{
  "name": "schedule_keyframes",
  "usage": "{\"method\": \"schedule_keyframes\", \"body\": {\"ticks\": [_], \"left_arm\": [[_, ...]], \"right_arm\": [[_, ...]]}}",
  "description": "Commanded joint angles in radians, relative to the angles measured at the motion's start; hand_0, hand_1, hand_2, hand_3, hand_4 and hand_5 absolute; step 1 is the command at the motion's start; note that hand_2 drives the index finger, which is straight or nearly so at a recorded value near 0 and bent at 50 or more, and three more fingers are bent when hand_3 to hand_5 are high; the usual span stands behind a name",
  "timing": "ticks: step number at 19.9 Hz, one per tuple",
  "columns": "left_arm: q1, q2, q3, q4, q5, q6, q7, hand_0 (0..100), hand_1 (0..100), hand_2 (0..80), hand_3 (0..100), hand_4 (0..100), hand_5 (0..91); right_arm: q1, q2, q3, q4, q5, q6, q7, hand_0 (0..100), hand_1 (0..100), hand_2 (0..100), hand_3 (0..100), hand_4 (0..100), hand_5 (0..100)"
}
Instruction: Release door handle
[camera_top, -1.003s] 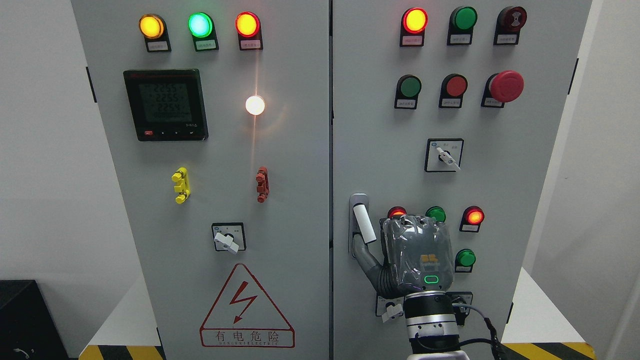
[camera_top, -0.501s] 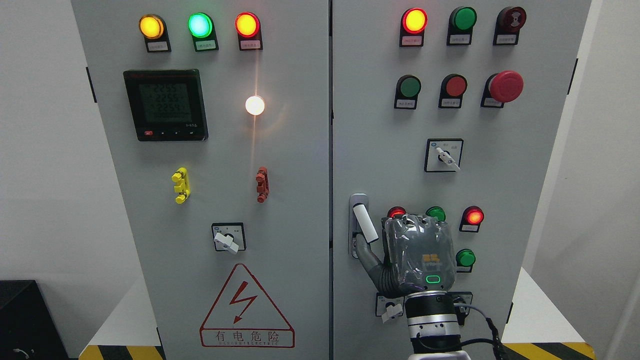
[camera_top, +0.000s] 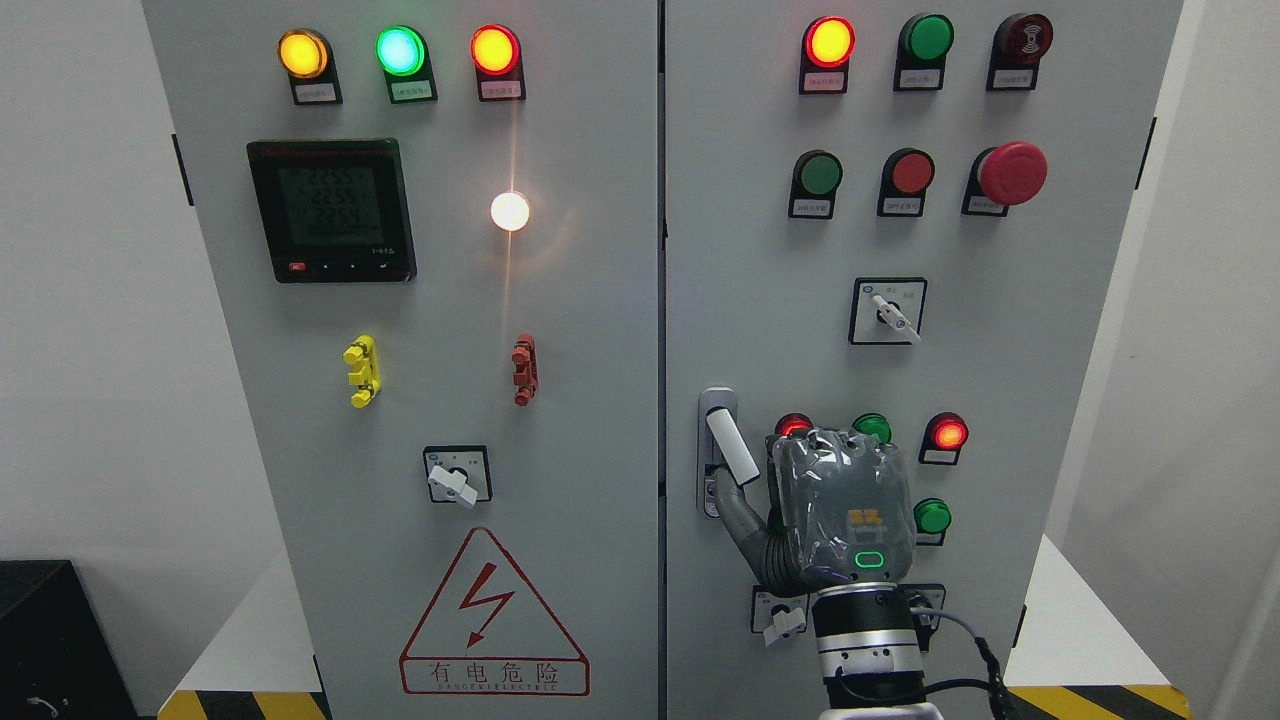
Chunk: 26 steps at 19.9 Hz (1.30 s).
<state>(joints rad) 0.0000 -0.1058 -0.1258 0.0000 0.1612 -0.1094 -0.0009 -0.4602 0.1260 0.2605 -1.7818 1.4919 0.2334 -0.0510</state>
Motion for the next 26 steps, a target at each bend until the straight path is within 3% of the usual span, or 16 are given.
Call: {"method": "schedule_keyframes", "body": {"ticks": [1,26], "left_arm": [[-0.026,0.0,0.0,0.029,0.0,0.0,0.001,12,56,0.0,0,0,0.0],[-0.028,0.0,0.0,0.029,0.0,0.0,0.001,12,56,0.0,0,0,0.0]], "right_arm": [[0.002,0.0,-0.006,-0.007,-0.001,0.0,0.006,51,47,95,100,100,100],[0.002,0.0,-0.021,-0.01,-0.005,0.0,0.003,52,46,94,100,100,100]]}}
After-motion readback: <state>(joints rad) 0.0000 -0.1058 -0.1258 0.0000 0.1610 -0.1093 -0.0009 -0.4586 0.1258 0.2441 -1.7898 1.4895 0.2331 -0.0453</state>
